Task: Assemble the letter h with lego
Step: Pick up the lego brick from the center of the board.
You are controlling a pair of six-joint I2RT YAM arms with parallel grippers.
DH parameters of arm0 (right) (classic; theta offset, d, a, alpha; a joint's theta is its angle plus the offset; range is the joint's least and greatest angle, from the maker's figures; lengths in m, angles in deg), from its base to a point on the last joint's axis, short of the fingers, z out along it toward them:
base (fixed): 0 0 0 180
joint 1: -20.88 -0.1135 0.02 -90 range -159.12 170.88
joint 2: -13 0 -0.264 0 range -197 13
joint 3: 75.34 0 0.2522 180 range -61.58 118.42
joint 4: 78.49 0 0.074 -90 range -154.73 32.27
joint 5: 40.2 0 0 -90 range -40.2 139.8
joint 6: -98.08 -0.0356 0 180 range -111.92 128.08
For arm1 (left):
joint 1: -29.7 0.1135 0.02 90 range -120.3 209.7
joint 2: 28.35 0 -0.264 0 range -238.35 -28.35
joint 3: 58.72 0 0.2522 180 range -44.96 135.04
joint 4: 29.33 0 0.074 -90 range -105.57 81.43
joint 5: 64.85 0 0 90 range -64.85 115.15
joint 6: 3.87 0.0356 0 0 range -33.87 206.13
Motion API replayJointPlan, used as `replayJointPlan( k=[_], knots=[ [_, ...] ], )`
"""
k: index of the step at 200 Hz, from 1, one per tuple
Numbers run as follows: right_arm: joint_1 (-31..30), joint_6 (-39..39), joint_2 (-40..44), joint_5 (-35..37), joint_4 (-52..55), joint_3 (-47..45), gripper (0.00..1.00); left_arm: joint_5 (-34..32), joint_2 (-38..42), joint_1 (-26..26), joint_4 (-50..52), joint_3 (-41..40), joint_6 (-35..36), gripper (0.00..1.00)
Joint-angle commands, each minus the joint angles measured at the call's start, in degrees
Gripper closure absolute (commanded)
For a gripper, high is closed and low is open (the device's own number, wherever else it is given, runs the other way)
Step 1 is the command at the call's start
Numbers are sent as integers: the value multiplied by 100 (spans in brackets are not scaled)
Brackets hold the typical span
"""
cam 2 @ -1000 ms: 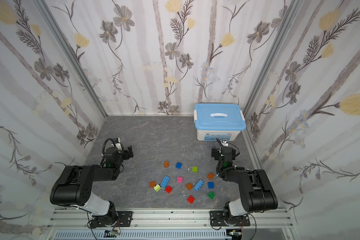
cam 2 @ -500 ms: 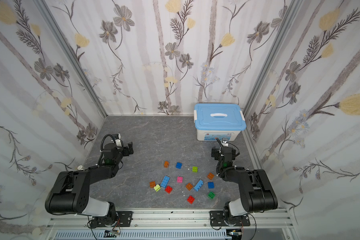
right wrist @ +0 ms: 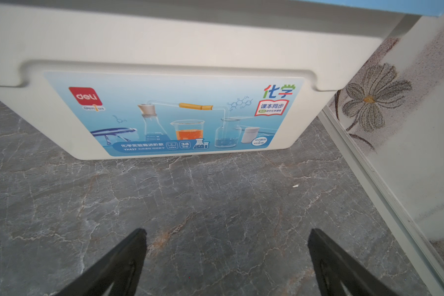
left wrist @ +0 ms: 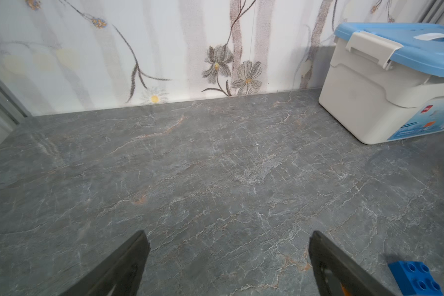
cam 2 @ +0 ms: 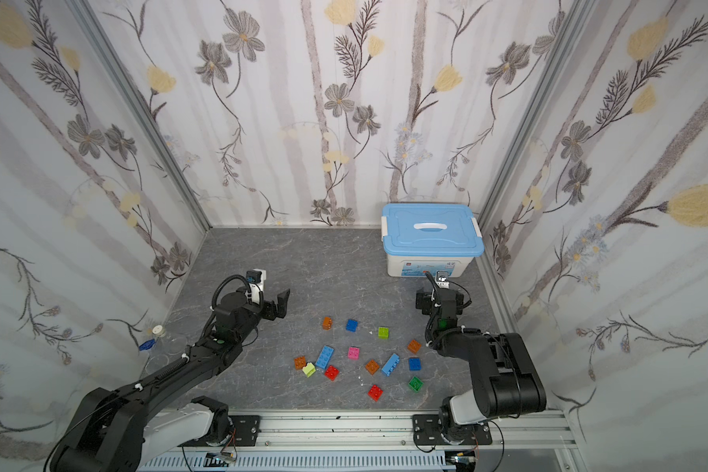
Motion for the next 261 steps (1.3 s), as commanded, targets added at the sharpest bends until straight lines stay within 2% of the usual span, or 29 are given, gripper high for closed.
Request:
replayJointPlan(
  k=[1, 6, 19, 45, 61, 72, 84, 93, 120, 135, 160, 186, 229, 261],
  knots=[
    [-4, 12, 87, 111, -145, 42, 1, -185, -46, -69, -114, 61, 183, 0],
    [-21, 55, 252, 101, 110, 143, 1, -245, -31, -72, -116, 57, 156, 0],
    [-33, -97, 859, 164, 2124, 922, 1, -388, -29, -72, -139, 34, 106, 0],
    [-26, -1265, 1375, 801, 5280, 2585, 1, -738, -88, -69, -17, 129, 45, 0],
    [-22, -1669, 1479, 996, 6423, 3279, 1, -781, -163, -69, 61, 207, 20, 0],
    [-19, -2167, 1580, 1548, 7058, 3429, 1, -737, -187, -69, 85, 234, 45, 0],
    [1, -3380, 1699, 2415, 7940, 3429, 1, -748, -130, -69, 33, 174, 33, 0],
    [109, -3937, 1786, 2796, 8414, 3398, 1, -787, -56, -69, -44, 96, 21, 0],
    [365, -3728, 2201, 1970, 8357, 3111, 1, -746, 72, -69, -184, -44, 33, 0],
    [374, -3316, 2319, 1156, 8119, 2901, 1, -727, 129, -70, -236, -113, 39, 0],
    [353, -3106, 2275, -82, 8290, 2925, 1, -752, 121, -72, -240, -104, 29, 0],
    [71, -2999, 2021, -1196, 8419, 2902, 8, -734, 173, -69, -278, -153, 33, 0],
    [-1524, -3320, 1602, -1286, 8914, 2977, 10, -742, 218, -69, -334, -212, 30, 0],
    [-2533, -3596, 1123, -1163, 8700, 3021, 11, -853, 172, -72, -275, -151, -14, 0]
  ],
)
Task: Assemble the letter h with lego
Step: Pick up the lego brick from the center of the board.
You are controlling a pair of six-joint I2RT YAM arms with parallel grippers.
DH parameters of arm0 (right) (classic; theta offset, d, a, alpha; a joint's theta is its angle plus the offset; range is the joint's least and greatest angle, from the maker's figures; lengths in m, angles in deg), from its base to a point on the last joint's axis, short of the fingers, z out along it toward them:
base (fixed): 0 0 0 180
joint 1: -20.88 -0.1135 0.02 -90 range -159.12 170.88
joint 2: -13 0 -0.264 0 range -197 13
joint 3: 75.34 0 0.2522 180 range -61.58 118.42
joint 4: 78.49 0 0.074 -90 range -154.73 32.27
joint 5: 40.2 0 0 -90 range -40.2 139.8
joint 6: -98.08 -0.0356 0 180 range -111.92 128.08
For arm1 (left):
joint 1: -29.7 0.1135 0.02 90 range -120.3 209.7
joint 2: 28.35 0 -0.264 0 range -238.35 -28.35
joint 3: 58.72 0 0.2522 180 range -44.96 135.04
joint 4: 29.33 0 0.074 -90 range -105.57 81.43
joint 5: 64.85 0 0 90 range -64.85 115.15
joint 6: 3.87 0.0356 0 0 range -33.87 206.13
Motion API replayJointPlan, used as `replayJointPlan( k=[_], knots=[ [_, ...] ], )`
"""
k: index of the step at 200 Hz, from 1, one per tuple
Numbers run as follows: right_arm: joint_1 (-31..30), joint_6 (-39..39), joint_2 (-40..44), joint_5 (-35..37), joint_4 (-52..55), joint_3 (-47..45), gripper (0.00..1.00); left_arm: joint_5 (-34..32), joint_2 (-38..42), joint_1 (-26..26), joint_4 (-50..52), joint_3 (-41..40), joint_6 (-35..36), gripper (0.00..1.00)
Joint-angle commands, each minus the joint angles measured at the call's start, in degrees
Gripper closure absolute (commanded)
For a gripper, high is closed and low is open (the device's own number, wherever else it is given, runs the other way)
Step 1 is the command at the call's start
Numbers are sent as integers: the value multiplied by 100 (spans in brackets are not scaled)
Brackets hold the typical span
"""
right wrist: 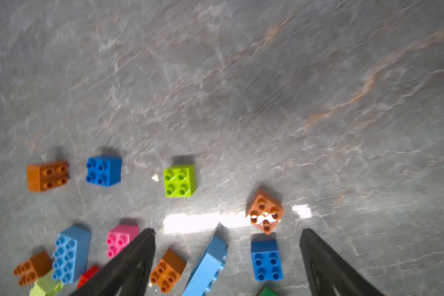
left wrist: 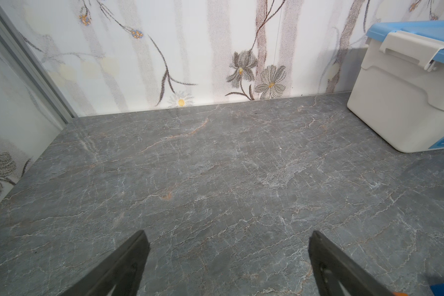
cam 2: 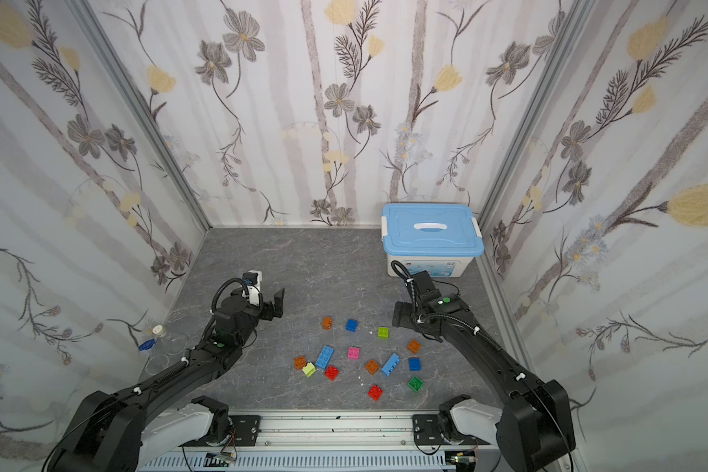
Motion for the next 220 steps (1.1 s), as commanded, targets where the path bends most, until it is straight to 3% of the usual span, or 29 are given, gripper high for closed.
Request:
replayJointPlan(
  k=[1, 48, 134, 220],
  knots=[
    [-504, -323, -315, 35, 14, 68, 11, -104, -17, 1, -162, 33, -29, 0],
    [-855, -615, -1640, 422, 53, 907, 18, -278, 27, 3, -205, 1, -97, 0],
    [-857, -892, -2460, 58, -608, 728, 26, -288, 1, 2, -166, 24, -95, 0],
    [-820, -790, -2889, 322, -750, 741, 50, -315, 72, 3, -239, -51, -113, 0]
  ],
)
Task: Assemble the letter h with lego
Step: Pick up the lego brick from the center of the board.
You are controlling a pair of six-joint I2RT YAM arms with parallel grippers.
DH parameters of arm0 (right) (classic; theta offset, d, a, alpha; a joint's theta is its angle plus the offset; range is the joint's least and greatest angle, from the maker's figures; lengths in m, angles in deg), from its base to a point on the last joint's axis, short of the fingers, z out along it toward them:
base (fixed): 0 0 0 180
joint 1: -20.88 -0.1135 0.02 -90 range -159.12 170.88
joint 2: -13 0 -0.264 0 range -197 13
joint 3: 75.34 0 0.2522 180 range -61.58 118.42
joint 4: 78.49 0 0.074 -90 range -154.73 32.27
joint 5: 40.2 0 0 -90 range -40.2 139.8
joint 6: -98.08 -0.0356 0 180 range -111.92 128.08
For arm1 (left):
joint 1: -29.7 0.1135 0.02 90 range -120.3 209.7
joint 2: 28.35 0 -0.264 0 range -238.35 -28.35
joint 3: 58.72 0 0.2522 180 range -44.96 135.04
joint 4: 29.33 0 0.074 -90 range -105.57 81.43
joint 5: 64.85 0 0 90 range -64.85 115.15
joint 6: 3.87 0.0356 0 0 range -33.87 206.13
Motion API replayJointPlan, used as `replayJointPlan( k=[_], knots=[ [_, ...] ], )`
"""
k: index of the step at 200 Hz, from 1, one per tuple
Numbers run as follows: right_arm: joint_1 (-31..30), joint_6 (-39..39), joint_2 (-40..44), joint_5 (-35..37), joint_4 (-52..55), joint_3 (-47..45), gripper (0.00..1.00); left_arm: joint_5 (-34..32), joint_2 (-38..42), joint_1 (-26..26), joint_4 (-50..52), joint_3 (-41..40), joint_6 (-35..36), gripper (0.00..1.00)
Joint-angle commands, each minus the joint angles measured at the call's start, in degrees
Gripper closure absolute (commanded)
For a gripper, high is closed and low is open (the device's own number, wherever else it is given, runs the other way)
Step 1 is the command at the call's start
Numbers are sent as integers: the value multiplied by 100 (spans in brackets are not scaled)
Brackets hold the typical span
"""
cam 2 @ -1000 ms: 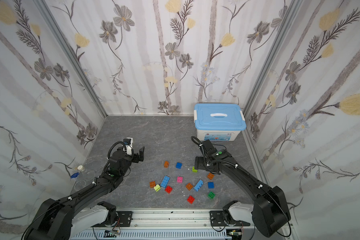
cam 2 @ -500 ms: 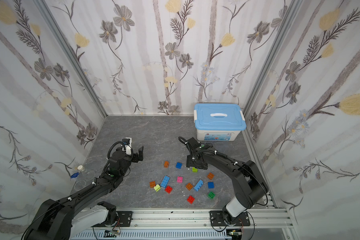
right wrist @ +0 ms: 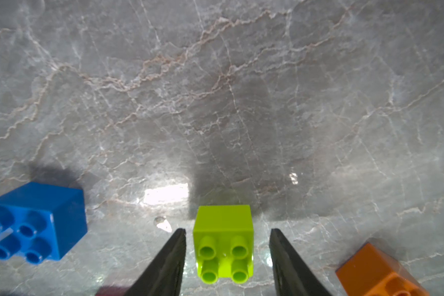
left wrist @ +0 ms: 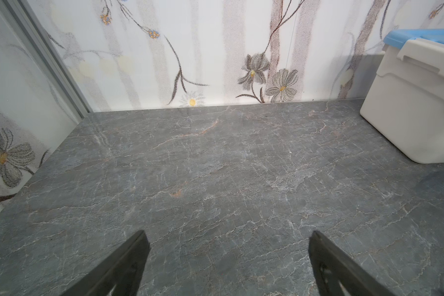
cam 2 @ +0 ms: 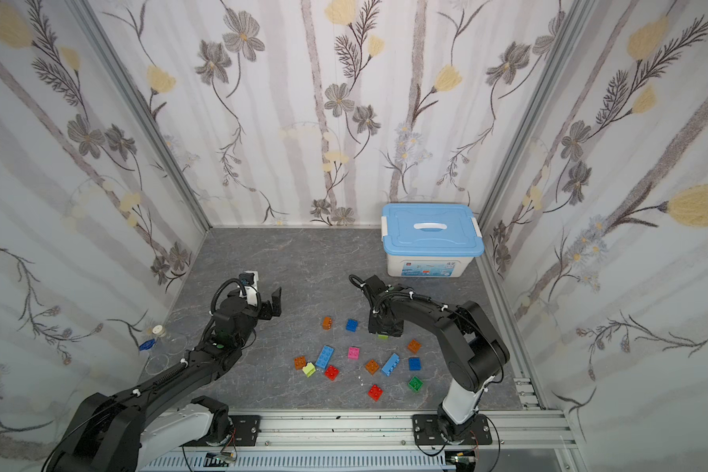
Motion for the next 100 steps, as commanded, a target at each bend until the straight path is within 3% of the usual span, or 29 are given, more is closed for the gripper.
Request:
replayJointPlan(
  k=[1, 48, 100],
  knots=[
    [6, -32, -30, 166, -44, -9, 51, -39, -7, -1, -225, 8, 34, 0],
    [6, 65, 52, 239, -41, 37, 67, -32, -62, 4, -166, 66, 33, 0],
    [1, 73, 186, 171, 72, 260, 70, 0, -91, 8, -133, 98, 43, 0]
  ],
)
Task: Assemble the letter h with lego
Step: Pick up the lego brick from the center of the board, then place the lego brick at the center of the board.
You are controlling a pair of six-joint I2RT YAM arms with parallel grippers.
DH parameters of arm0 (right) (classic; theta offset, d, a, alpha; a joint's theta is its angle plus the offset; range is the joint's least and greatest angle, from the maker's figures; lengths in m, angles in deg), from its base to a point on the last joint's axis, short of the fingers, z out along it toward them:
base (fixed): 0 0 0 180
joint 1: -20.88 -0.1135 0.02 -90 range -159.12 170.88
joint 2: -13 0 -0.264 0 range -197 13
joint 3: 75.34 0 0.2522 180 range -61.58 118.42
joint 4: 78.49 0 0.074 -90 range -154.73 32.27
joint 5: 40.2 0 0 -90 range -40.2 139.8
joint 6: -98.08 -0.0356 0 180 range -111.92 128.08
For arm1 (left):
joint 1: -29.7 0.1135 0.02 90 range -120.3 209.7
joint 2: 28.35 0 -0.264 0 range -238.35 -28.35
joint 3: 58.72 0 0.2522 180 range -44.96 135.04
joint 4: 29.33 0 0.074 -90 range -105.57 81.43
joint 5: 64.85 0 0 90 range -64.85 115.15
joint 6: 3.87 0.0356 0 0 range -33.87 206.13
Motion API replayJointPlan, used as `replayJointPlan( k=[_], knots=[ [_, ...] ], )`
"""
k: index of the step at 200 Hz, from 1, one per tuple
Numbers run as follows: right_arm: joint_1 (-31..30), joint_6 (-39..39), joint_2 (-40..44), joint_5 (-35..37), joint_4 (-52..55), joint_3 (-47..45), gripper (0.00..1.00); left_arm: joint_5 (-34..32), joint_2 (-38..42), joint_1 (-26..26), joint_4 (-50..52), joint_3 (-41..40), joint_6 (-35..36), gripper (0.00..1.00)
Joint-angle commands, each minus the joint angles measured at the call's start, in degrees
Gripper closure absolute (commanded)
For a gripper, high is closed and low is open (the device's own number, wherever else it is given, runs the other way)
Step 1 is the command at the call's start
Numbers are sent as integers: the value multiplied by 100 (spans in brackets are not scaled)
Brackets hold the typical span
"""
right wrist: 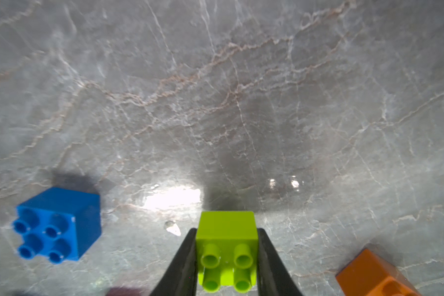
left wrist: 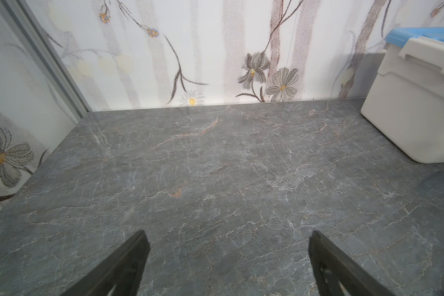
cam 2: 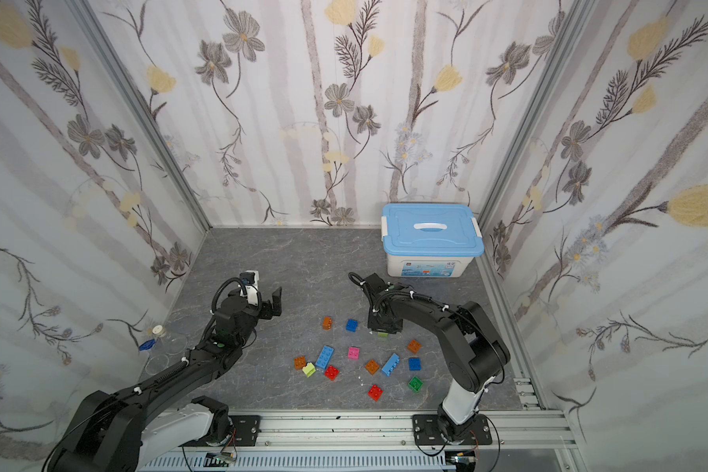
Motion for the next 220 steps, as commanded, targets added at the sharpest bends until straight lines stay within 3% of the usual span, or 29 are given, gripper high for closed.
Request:
replayJointPlan(
  k=[1, 48, 103, 142, 220],
  knots=[
    [-3, -4, 88, 105, 100, 123, 70, 0, -15, 5, -141, 46, 45, 0],
    [2, 172, -284, 98, 324, 948, 68, 22, -72, 3, -72, 116, 52, 0],
    [-43, 233, -1480, -13, 474, 2325, 68, 34, -25, 7, -105, 76, 55, 0],
    [-168, 172, -2077, -48, 564, 2780, 67, 34, -30, 6, -107, 82, 48, 0],
    [-243, 286, -1946, -64, 886, 3006, 44, -71, -36, 2, -113, 87, 23, 0]
  ],
)
